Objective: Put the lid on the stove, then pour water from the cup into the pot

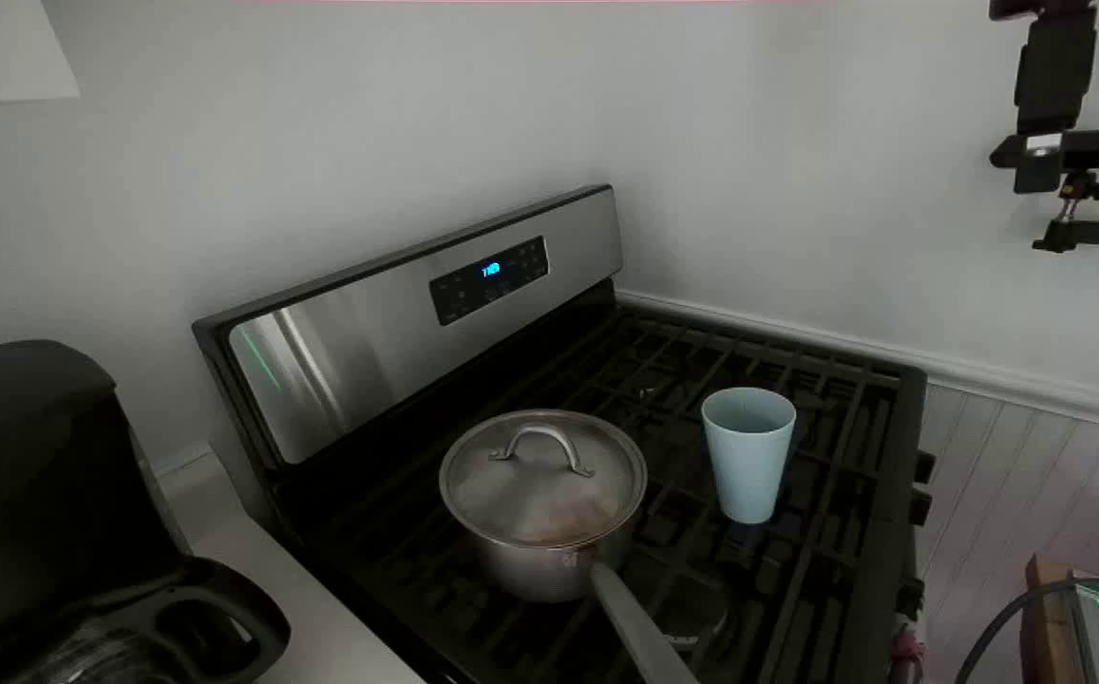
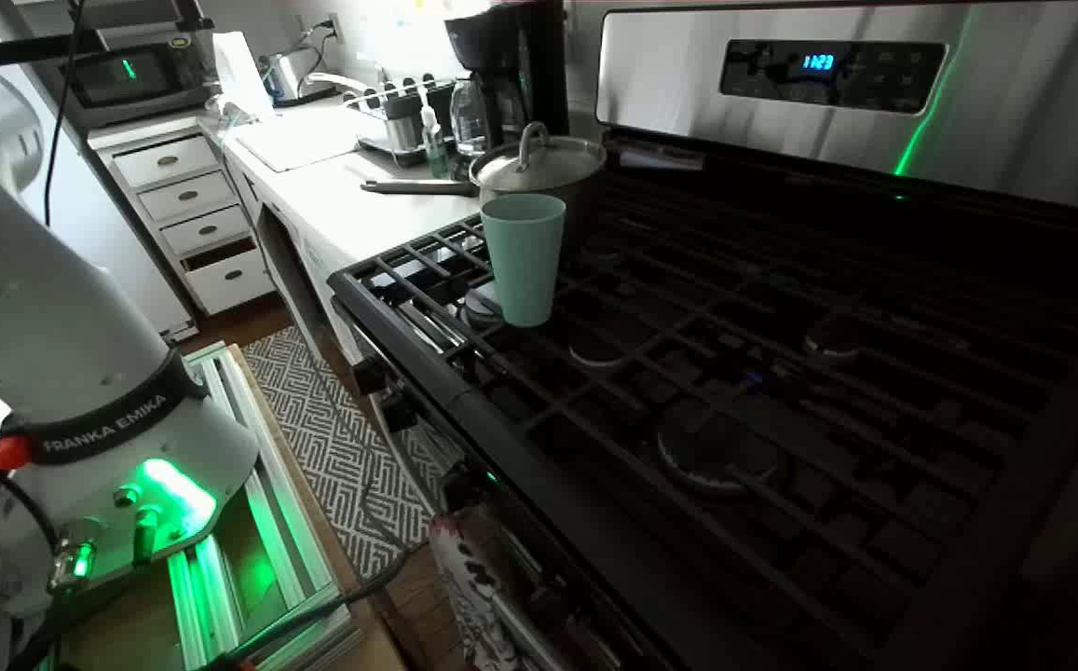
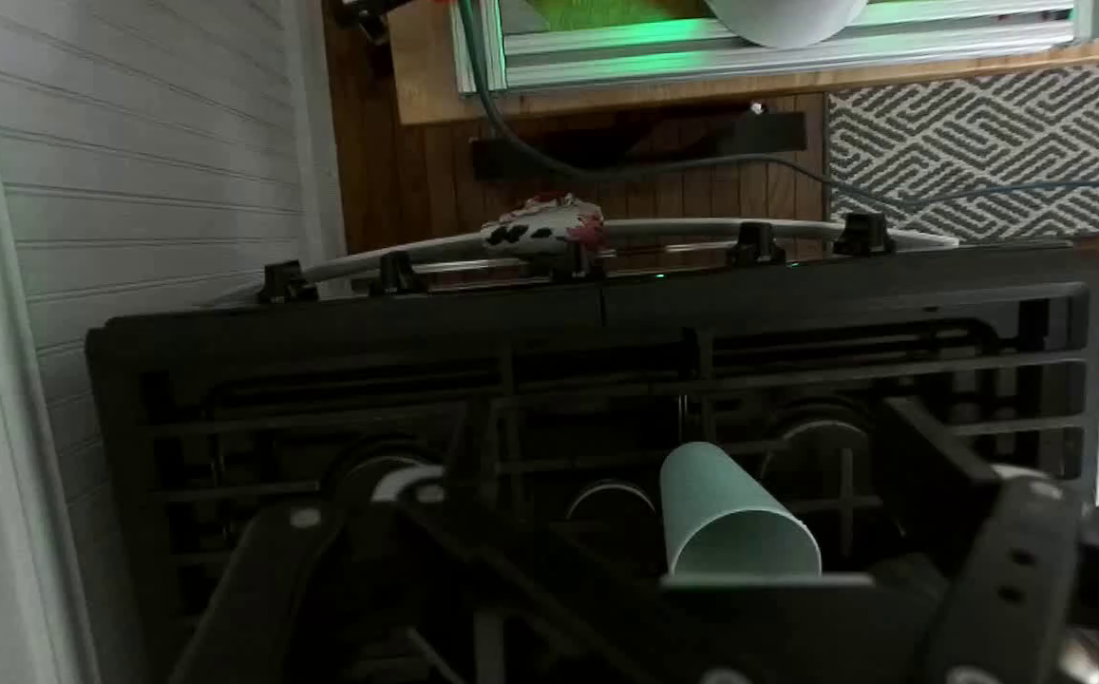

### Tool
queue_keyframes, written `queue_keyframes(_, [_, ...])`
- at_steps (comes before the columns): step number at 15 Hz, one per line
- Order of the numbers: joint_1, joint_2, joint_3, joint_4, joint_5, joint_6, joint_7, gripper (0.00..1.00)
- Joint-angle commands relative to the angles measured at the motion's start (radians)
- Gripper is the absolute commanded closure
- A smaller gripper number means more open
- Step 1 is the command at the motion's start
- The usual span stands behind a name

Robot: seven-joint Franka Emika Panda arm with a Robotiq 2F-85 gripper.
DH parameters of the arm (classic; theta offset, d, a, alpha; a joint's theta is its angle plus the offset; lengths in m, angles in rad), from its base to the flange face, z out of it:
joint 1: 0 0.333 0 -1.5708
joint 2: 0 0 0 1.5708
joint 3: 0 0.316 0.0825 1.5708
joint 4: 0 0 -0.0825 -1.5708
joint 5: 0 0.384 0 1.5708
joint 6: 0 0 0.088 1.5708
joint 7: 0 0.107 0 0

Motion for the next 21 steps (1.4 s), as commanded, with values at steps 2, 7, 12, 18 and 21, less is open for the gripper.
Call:
queue_keyframes(2, [0.014,-0.001,-0.009,0.002,-0.005,-0.004,0.007,0.0])
queue_keyframes(7, [0.03,0.009,0.0,-0.006,0.006,0.02,0.006,0.0])
queue_keyframes(12, [0.144,0.019,0.051,-0.048,0.1,0.175,-0.009,0.0])
queue_keyframes(18, [0.253,0.122,0.16,-0.042,0.156,0.326,-0.005,0.0])
queue_keyframes(21, [0.234,0.104,0.156,-0.054,0.154,0.307,0.0,0.0])
